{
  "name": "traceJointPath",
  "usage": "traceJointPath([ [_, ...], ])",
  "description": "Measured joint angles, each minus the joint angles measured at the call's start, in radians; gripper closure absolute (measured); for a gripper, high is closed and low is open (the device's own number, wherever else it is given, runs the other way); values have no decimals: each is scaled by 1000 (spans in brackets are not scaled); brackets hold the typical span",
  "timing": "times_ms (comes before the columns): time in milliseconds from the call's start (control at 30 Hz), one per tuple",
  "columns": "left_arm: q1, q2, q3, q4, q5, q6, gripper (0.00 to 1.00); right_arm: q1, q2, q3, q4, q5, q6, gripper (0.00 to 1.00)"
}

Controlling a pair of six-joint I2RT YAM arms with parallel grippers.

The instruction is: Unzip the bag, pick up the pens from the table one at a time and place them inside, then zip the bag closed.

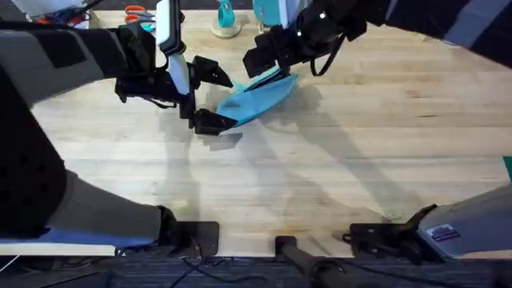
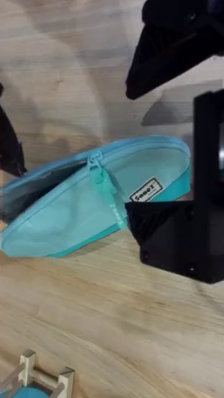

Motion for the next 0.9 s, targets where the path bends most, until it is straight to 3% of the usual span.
traceJointPath([
  [200, 7, -5, 0, -46, -18, 0, 6, 0, 0, 0, 0, 0, 0, 4],
  [533, 58, -161, 72, -196, -149, 0, 6, 0, 0, 0, 4, -12, -15, 4],
  [900, 144, -254, 116, -346, -241, 0, 5, 16, 0, 0, 133, -223, -122, 6],
])
